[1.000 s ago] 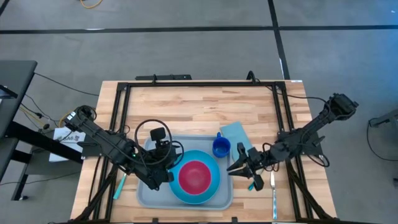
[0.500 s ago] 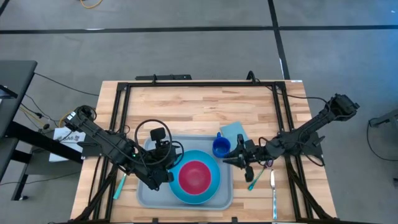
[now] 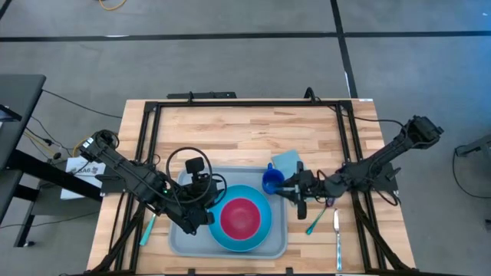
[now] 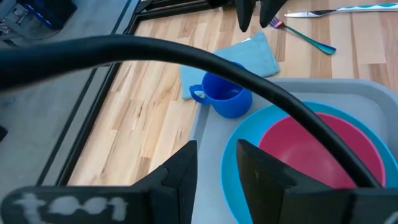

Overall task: Set up tray
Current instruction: Put the green napkin on the left side of the blue plate on the gray tray

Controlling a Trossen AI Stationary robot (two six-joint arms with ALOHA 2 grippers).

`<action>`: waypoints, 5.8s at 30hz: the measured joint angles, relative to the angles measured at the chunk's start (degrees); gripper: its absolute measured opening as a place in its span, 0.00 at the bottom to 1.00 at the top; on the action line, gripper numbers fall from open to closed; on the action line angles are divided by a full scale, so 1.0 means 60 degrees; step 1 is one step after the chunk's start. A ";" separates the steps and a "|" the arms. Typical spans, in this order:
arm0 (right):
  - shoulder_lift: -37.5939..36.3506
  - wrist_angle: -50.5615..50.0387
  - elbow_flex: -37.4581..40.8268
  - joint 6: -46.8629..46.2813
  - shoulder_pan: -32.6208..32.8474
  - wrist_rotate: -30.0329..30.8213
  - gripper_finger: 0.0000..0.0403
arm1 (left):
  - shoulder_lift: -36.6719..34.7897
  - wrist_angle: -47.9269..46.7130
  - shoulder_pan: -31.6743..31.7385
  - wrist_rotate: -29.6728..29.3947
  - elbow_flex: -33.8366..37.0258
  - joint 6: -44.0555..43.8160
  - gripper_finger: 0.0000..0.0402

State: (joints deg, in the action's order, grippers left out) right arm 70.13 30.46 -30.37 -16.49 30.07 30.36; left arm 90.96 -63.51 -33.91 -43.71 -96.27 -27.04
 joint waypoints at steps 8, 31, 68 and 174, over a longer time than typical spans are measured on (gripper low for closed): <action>-0.0004 -0.0494 0.0000 0.0473 0.0680 0.0927 0.55 | 0.0000 0.0003 0.0000 0.0002 0.0000 0.0031 0.26; 0.0554 -1.0609 -0.1617 -0.5264 0.2880 -0.0140 0.53 | 0.0004 0.0000 -0.0002 0.0005 0.0000 0.0039 0.26; 0.3598 -1.0075 -0.1690 -0.3251 0.0119 -0.2847 0.28 | 0.0004 0.0007 -0.0003 0.1732 0.0000 0.0049 0.26; 1.1171 -1.2758 -1.7365 0.4353 -0.2636 -0.1744 0.02 | -0.2338 -0.4419 0.0295 0.0823 -0.5168 -0.0572 0.26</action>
State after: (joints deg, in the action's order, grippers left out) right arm 137.15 -46.09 -134.56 9.63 14.25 19.89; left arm 76.93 -90.02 -32.14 -38.77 -127.27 -30.47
